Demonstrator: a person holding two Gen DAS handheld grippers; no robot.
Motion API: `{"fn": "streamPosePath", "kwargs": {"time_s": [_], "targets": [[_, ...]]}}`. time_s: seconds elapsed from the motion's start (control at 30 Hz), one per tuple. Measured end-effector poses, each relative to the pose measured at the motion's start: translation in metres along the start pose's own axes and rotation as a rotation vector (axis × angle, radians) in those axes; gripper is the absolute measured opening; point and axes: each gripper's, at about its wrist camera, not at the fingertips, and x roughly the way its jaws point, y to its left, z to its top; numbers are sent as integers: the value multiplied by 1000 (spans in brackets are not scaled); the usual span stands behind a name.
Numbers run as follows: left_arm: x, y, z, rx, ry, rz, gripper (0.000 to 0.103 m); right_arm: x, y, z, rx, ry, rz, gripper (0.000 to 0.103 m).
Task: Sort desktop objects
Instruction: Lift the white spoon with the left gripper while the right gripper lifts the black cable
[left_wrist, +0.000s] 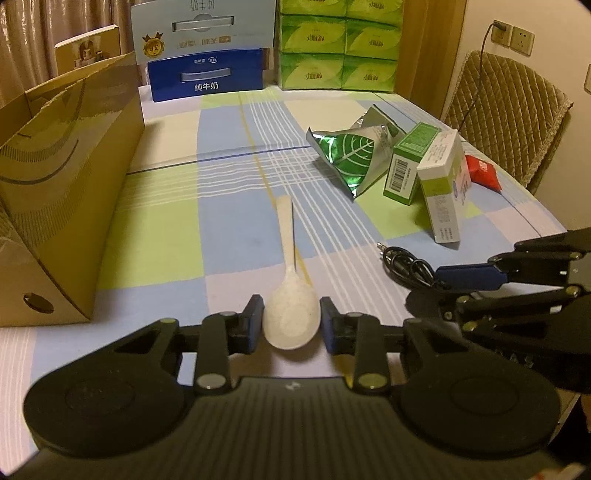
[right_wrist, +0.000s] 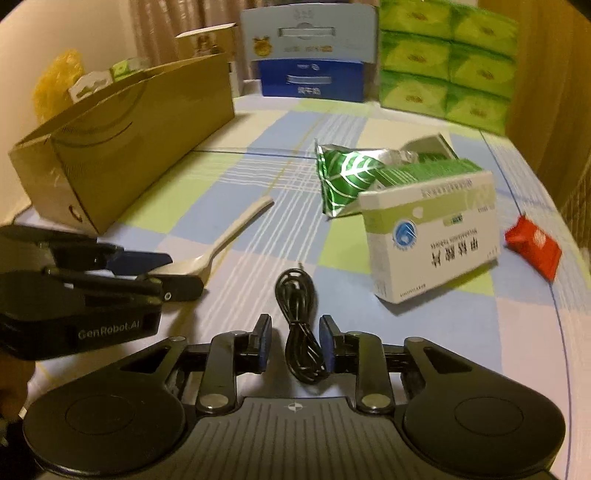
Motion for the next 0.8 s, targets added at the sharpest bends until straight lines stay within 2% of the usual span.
{"fn": "streamPosePath", "kwargs": {"time_s": [0.57,0.63,0.8], "targets": [[2,-2,0,20,-13,7,28,8,2,3,-25,-32,-16,25],[2,-2,0,21,-12,10,28,8,3,3,-26,-31,-17,19],[1,-3,1,23,-9,13,27,8,2,3,-13,-31,-6,18]]}}
